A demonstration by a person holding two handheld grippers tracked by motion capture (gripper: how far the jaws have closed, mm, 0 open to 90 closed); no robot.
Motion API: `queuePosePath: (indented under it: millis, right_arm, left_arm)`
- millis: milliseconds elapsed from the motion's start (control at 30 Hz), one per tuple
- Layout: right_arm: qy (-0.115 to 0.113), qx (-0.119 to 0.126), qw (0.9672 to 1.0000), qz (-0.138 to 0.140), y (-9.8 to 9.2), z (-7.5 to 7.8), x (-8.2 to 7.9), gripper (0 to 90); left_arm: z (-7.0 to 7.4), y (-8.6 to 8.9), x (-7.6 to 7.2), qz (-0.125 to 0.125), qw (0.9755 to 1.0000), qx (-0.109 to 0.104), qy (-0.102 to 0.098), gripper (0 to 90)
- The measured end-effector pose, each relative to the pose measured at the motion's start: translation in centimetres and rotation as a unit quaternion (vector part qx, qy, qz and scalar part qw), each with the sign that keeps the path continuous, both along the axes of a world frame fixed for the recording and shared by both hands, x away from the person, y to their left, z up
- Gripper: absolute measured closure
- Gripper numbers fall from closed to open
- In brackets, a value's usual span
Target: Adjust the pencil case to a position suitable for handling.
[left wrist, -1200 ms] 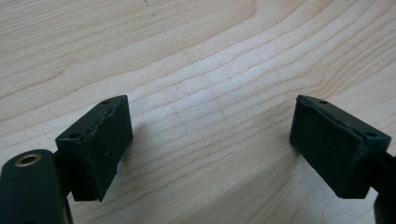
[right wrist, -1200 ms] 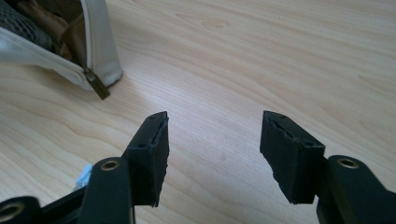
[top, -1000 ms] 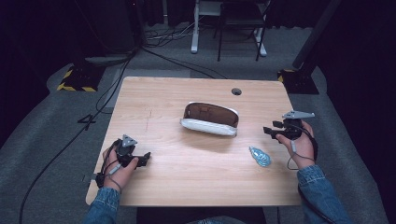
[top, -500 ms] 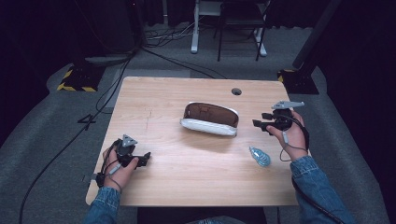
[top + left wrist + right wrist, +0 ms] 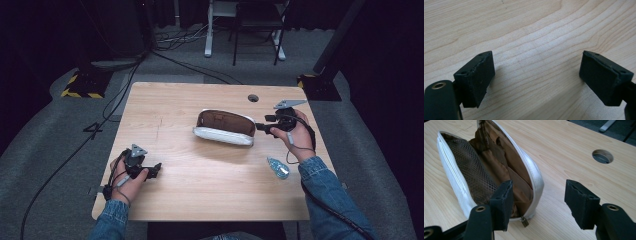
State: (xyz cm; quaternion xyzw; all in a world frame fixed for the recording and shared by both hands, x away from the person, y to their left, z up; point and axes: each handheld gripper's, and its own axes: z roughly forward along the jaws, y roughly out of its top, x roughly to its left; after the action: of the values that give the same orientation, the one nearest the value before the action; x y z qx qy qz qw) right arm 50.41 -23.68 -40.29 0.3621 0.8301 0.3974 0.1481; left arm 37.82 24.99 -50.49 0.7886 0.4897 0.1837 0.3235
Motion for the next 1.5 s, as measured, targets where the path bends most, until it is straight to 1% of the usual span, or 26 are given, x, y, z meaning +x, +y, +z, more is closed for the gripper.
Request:
queuePosePath:
  millis: [33, 267, 433, 600, 800, 900, 1067, 1200, 1233, 1300, 1367, 1500]
  right_arm:
    - [0.003, 0.001, 1.0, 0.001, 0.2, -0.1, 0.1, 40.7]
    - [0.015, -0.004, 0.9998, 0.016, 1.6, -0.9, 1.3, 40.2]
    - [0.02, -0.012, 0.9993, 0.031, 2.6, -1.4, 2.1, 40.2]
    - [0.026, -0.023, 0.9987, 0.037, 3.4, -2.0, 2.7, 39.9]
    - [0.033, -0.028, 0.9982, 0.042, 4.4, -2.7, 3.2, 39.5]
    - [0.037, -0.035, 0.9976, 0.046, 4.8, -3.0, 3.5, 38.8]
    - [0.043, -0.043, 0.9968, 0.052, 5.2, -3.7, 4.1, 38.7]
    - [0.053, -0.046, 0.9962, 0.051, 5.5, -4.3, 4.6, 38.4]
    - [0.053, -0.046, 0.9962, 0.051, 5.5, -4.3, 4.6, 38.4]
    - [0.057, -0.046, 0.9959, 0.053, 5.6, -4.8, 4.9, 38.4]
    - [0.064, -0.042, 0.9957, 0.052, 5.7, -5.1, 5.1, 38.3]
    - [0.069, -0.039, 0.9953, 0.055, 5.7, -5.4, 5.4, 38.7]
  left_arm:
    - [0.0, 0.0, 0.0, -0.001, 1.0, 0.003, -0.001, 13.2]
    - [0.0, -0.1, 0.1, -0.001, 1.0, 0.0, -0.001, 13.2]
    - [0.0, -0.1, 0.1, -0.001, 1.0, 0.0, -0.002, 13.2]
    - [0.0, -0.1, 0.1, -0.002, 1.0, 0.0, 0.0, 13.2]
    - [0.0, -0.1, 0.1, -0.002, 1.0, 0.0, 0.0, 13.2]
    - [0.0, -0.1, 0.1, -0.002, 1.0, 0.0, 0.0, 13.2]
    - [0.0, -0.1, 0.1, -0.002, 1.0, 0.0, 0.0, 13.3]
    - [0.0, -0.1, 0.1, -0.002, 1.0, 0.0, 0.0, 13.3]
    - [0.0, -0.1, 0.1, -0.002, 1.0, 0.0, 0.0, 13.3]
    - [0.0, -0.1, 0.1, -0.002, 1.0, 0.0, 0.0, 13.3]
    - [0.0, -0.1, 0.1, -0.002, 1.0, 0.0, 0.0, 13.3]
    - [0.0, -0.1, 0.1, -0.002, 1.0, 0.001, -0.002, 13.4]
